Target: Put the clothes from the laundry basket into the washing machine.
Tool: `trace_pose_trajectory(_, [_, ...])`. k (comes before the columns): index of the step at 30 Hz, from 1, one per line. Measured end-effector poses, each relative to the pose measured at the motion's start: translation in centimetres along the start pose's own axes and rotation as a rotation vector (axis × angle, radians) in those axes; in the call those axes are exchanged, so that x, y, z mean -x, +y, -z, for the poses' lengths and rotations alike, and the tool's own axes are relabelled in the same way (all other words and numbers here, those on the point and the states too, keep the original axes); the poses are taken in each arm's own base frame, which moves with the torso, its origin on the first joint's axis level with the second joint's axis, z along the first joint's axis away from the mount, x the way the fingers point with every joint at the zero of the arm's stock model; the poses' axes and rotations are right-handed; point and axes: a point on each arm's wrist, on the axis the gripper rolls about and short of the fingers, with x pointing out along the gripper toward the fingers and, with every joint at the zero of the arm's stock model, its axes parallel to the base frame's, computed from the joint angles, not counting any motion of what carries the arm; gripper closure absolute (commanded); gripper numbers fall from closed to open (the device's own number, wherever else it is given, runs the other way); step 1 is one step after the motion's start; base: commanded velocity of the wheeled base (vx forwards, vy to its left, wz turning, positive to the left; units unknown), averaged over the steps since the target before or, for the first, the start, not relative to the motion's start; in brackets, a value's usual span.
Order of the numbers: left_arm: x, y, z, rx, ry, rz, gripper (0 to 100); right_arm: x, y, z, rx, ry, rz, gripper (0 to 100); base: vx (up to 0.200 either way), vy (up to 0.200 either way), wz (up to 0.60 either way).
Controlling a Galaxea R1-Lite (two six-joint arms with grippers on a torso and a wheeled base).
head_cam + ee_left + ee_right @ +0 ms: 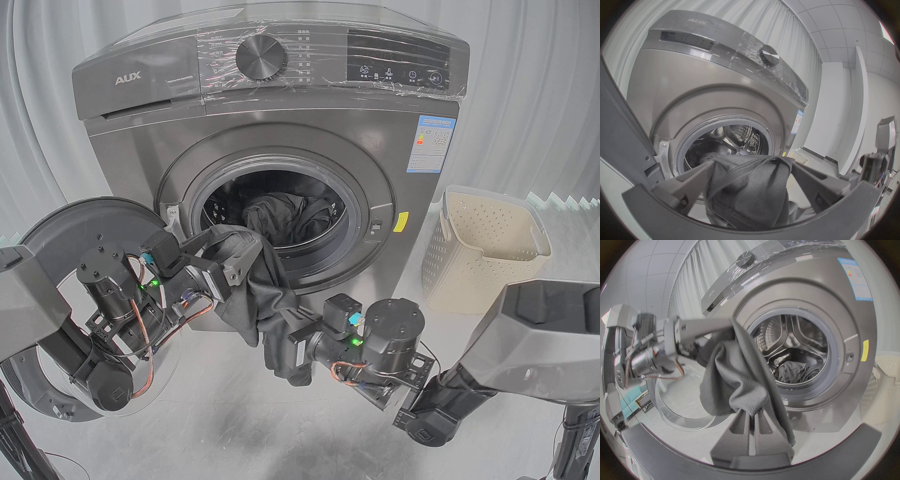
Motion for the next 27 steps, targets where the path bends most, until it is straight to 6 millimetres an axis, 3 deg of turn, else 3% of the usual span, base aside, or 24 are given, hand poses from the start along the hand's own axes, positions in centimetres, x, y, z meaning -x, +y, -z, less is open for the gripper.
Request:
trace_pose_trajectory(8, [-0.1, 1.4, 1.3, 0.002, 0.039, -0.040, 0, 1.4, -1.7, -3.2, -0.006, -0.059, 0.040, 100, 0.000, 0.000, 0.00])
trace_pose_trajectory(27, [0.5, 1.8, 3.5, 0.002, 0.129, -0.053, 0, 1.9, -1.7, -6.4, -0.020, -0.155, 0.036, 100, 0.000, 0.000, 0.00])
